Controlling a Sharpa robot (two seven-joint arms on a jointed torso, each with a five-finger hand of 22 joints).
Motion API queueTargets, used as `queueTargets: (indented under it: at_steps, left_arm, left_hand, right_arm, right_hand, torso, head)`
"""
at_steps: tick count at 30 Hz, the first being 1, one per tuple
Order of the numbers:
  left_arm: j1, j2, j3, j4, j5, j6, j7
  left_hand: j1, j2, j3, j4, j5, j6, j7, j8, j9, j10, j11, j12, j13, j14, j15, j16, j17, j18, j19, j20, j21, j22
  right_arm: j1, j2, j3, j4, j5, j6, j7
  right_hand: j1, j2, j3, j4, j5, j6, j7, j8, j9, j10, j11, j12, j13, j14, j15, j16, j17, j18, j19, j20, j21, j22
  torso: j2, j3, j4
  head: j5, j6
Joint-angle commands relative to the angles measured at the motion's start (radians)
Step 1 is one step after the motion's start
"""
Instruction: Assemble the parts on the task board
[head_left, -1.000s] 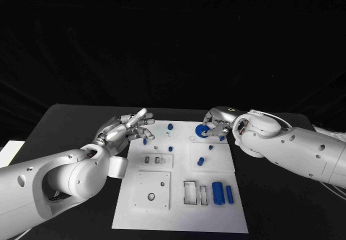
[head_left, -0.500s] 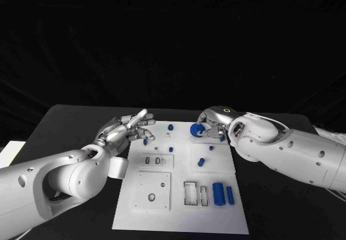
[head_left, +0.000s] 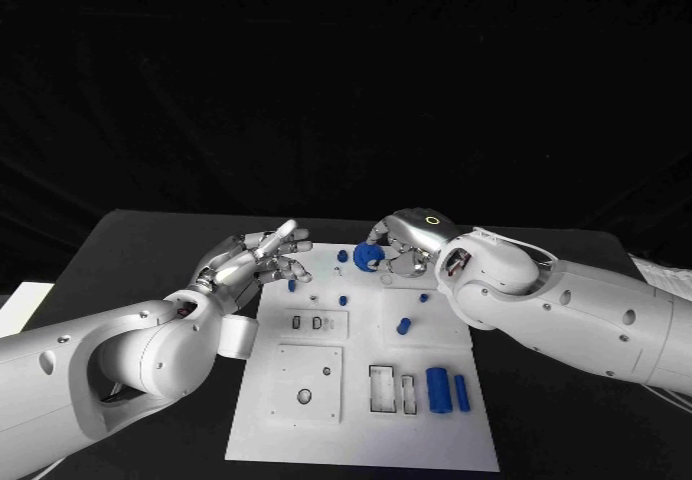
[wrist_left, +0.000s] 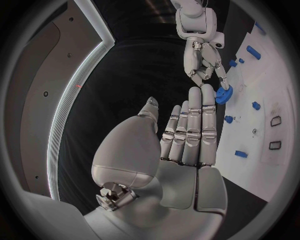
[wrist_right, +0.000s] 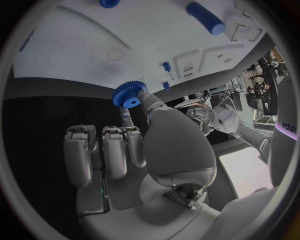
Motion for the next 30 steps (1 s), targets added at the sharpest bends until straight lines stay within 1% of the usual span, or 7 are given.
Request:
queueTargets:
  at_steps: [1, 6, 11, 13, 17, 23, 30]
  left_arm:
    - [0.001, 0.0, 0.001, 0.001, 0.0, 0.024, 0.004]
    - [0.001, 0.003, 0.001, 0.001, 0.0, 0.025, 0.004]
    - [0.001, 0.004, 0.001, 0.001, 0.0, 0.025, 0.004]
    - [0.001, 0.004, 0.001, 0.0, 0.0, 0.025, 0.004]
    - [0.001, 0.005, 0.001, 0.0, 0.0, 0.025, 0.004]
    - [0.001, 0.006, 0.001, 0.0, 0.0, 0.026, 0.004]
    - [0.001, 0.007, 0.001, 0.0, 0.0, 0.026, 0.004]
  left_hand:
    - [0.003, 0.007, 0.0, -0.006, -0.004, 0.0, 0.004, -0.006, -0.001, 0.0, 0.005, -0.003, -0.001, -0.007, 0.002, -0.005, 0.001, 0.01, -0.009, -0.001, 0.005, 0.001]
    - [0.003, 0.007, 0.0, -0.006, -0.004, 0.0, 0.004, -0.006, -0.001, 0.0, 0.005, -0.003, -0.001, -0.007, 0.002, -0.005, 0.001, 0.01, -0.009, -0.001, 0.005, 0.001]
    - [0.004, 0.007, 0.0, -0.007, -0.004, 0.0, 0.004, -0.007, -0.001, -0.001, 0.005, -0.005, -0.001, -0.008, 0.002, -0.005, 0.002, 0.01, -0.01, -0.001, 0.005, 0.002]
    - [0.004, 0.007, 0.0, -0.007, -0.004, 0.0, 0.004, -0.007, -0.001, -0.001, 0.005, -0.005, -0.001, -0.008, 0.002, -0.005, 0.002, 0.01, -0.01, -0.001, 0.005, 0.002]
    - [0.004, 0.007, 0.0, -0.007, -0.004, 0.0, 0.004, -0.007, -0.001, -0.001, 0.005, -0.005, -0.001, -0.008, 0.002, -0.005, 0.002, 0.01, -0.01, -0.001, 0.005, 0.002]
    - [0.004, 0.007, 0.0, -0.007, -0.004, 0.0, 0.004, -0.007, -0.001, -0.001, 0.005, -0.005, -0.001, -0.008, 0.002, -0.005, 0.002, 0.01, -0.01, -0.001, 0.005, 0.002]
    - [0.004, 0.007, 0.0, -0.007, -0.004, 0.0, 0.004, -0.007, -0.001, -0.001, 0.005, -0.005, -0.001, -0.008, 0.002, -0.005, 0.002, 0.01, -0.01, -0.001, 0.005, 0.002]
  right_arm:
    - [0.001, 0.024, -0.001, -0.008, -0.028, -0.019, -0.011]
    - [0.001, 0.073, -0.009, -0.041, -0.034, -0.005, -0.014]
    - [-0.001, 0.106, -0.016, -0.072, -0.041, 0.002, -0.016]
    - [-0.002, 0.114, -0.018, -0.081, -0.043, 0.005, -0.017]
    - [-0.002, 0.135, -0.022, -0.104, -0.045, 0.021, -0.019]
    - [-0.004, 0.159, -0.029, -0.133, -0.046, 0.038, -0.02]
    - [-0.008, 0.177, -0.033, -0.149, -0.047, 0.049, -0.017]
  right_hand:
    - [-0.007, 0.002, 0.007, -0.002, 0.002, 0.031, -0.024, 0.006, 0.009, 0.068, -0.006, 0.004, 0.207, 0.093, -0.005, 0.004, 0.202, -0.01, 0.04, -0.008, 0.003, 0.133]
    - [-0.012, 0.001, 0.01, -0.001, -0.001, 0.03, -0.023, 0.002, 0.009, 0.068, -0.005, 0.003, 0.207, 0.093, -0.004, 0.004, 0.201, -0.01, 0.04, -0.008, 0.003, 0.133]
    - [-0.016, -0.001, 0.015, -0.002, -0.007, 0.029, -0.022, -0.005, 0.008, 0.067, -0.004, 0.001, 0.205, 0.093, -0.004, 0.003, 0.2, -0.01, 0.04, -0.008, 0.003, 0.134]
    - [-0.016, -0.001, 0.015, -0.002, -0.007, 0.029, -0.022, -0.005, 0.008, 0.067, -0.004, 0.001, 0.205, 0.093, -0.004, 0.003, 0.2, -0.01, 0.04, -0.008, 0.003, 0.133]
    - [-0.021, -0.003, 0.018, -0.002, -0.015, 0.029, -0.021, -0.011, 0.008, 0.066, -0.003, 0.0, 0.205, 0.093, -0.003, 0.003, 0.2, -0.01, 0.04, -0.008, 0.003, 0.133]
    - [-0.026, -0.006, 0.019, -0.002, -0.019, 0.029, -0.02, -0.015, 0.008, 0.065, -0.002, -0.003, 0.203, 0.092, -0.002, 0.002, 0.199, -0.01, 0.041, -0.007, 0.003, 0.135]
    - [-0.033, -0.011, 0.021, -0.002, -0.022, 0.027, -0.018, -0.022, 0.008, 0.063, 0.0, -0.006, 0.2, 0.092, -0.001, 0.001, 0.196, -0.01, 0.041, -0.006, 0.004, 0.135]
  torso:
    - [0.001, 0.0, -0.0001]
    - [0.001, -0.0003, 0.0022]
    - [0.001, 0.0001, 0.0013]
    - [0.001, 0.0001, 0.0017]
    - [0.001, 0.0004, -0.0012]
    - [0.001, 0.0013, -0.0004]
    - [0.001, 0.0007, -0.0001]
  head:
    - [0.002, 0.002]
    - [0.003, -0.001]
    - [0.005, -0.003]
    - [0.006, -0.003]
    - [0.007, -0.005]
    - [0.007, -0.007]
    - [0.007, -0.009]
